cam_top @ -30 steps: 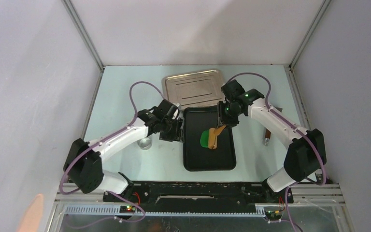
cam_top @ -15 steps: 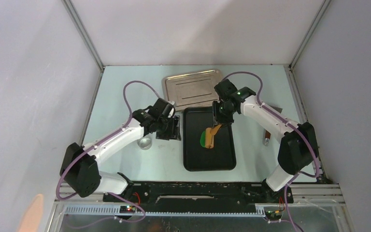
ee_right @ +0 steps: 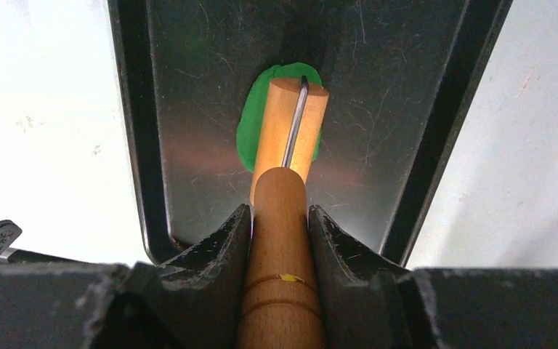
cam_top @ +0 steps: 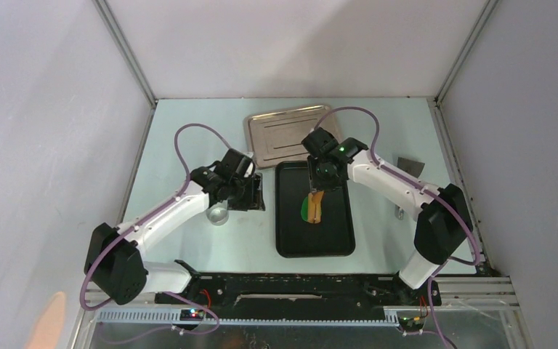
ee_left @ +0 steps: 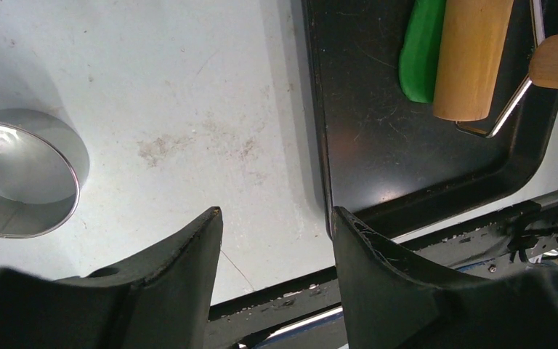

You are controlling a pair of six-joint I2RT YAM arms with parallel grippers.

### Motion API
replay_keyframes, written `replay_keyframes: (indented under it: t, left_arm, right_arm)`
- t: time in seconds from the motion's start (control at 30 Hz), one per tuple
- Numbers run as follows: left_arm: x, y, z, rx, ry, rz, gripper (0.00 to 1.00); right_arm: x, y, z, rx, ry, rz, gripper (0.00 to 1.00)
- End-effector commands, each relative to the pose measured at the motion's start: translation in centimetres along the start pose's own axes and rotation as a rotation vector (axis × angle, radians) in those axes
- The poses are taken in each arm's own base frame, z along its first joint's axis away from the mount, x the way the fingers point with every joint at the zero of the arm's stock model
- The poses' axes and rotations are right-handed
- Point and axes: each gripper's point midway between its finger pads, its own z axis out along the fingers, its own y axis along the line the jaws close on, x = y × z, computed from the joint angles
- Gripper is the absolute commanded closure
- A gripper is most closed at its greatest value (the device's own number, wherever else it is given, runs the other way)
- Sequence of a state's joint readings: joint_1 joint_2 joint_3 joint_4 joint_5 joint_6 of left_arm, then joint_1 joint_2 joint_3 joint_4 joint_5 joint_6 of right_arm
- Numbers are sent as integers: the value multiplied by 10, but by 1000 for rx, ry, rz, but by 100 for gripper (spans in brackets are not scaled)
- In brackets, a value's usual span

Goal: Roll out the dumpling wrappers from the dough
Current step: Flatten out the dough on the work surface.

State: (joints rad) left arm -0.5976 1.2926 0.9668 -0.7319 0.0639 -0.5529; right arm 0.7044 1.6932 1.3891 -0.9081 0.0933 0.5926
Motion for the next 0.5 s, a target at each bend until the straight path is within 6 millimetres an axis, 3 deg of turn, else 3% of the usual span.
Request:
replay_keyframes:
  t: [0.0, 0.47]
  left_arm:
    - [-8, -1, -10, 3, -39, -12, 39]
    - [-6, -3, -15, 21, -45, -17, 39]
  right_arm:
    - [26, -18, 67, 148, 64, -25, 100]
    - [46, 13, 84, 73, 86, -45, 100]
